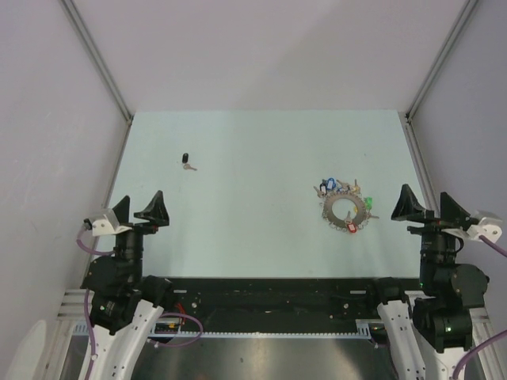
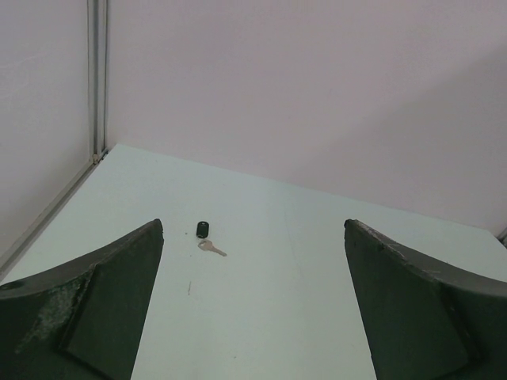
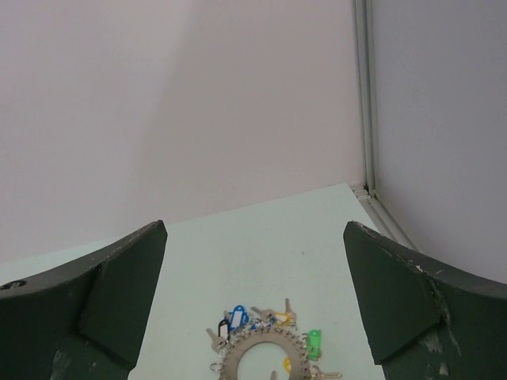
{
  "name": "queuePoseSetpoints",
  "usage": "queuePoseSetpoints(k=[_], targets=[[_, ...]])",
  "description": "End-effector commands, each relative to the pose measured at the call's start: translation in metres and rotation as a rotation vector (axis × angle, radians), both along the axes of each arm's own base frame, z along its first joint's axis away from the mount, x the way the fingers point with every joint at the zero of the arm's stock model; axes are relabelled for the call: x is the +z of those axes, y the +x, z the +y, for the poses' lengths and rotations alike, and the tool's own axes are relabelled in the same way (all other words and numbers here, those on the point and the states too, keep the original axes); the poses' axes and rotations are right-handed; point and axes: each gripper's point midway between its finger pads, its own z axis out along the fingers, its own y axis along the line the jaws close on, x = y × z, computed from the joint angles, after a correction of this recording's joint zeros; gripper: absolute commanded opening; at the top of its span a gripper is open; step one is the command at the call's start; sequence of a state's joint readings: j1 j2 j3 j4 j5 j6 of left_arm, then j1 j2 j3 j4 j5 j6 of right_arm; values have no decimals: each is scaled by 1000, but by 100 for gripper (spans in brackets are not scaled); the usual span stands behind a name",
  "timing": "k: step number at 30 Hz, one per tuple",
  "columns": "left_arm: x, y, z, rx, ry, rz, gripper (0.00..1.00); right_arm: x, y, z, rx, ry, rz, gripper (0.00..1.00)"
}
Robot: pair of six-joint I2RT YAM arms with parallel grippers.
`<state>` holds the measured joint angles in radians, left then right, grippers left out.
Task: Put the keys on the keyring
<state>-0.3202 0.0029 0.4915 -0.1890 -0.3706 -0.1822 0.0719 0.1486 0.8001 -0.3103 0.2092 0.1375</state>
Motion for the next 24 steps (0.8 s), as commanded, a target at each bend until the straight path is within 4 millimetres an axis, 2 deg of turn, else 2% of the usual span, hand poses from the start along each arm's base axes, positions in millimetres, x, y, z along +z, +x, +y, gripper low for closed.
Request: queuePoseSetpoints(k=[1, 8, 24], targets=[[25, -29, 18, 45, -62, -148, 100, -30, -5, -11, -58, -93, 91, 100], [23, -23, 16, 42, -96, -142, 100, -58, -1, -18, -89, -64, 125, 100], [14, -11, 13, 52, -37, -68, 100, -67, -1, -19, -88, -42, 157, 100]])
